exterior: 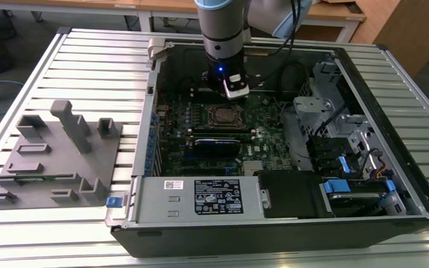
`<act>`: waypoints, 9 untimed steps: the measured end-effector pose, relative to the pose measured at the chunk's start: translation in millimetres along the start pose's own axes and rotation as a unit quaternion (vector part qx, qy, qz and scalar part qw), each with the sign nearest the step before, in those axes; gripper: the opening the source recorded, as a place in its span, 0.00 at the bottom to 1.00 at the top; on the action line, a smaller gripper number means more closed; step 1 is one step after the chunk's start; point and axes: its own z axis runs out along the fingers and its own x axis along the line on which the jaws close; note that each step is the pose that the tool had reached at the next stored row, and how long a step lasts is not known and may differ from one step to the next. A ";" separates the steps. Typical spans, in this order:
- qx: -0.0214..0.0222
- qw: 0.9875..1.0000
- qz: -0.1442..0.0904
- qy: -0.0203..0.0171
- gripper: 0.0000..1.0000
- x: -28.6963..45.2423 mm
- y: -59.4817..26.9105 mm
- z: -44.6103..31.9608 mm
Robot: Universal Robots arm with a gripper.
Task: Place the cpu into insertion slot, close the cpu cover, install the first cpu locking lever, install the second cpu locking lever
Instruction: 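Install the first cpu locking lever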
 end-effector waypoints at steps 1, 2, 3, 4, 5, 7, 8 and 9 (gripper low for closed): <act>-0.002 1.000 0.000 -0.001 0.11 0.0 0.0 0.0; -0.003 1.000 0.000 -0.001 0.11 0.0 0.0 0.0; -0.004 1.000 0.000 -0.001 0.11 0.0 0.1 0.0; -0.005 1.000 0.001 -0.001 0.11 0.0 0.1 0.0; -0.005 1.000 0.001 -0.001 0.11 0.0 0.1 0.0; -0.005 1.000 0.001 -0.001 0.11 0.0 0.1 0.0; -0.005 1.000 0.000 -0.002 0.11 0.0 0.1 0.0; -0.005 1.000 0.000 -0.002 0.11 0.0 0.1 0.0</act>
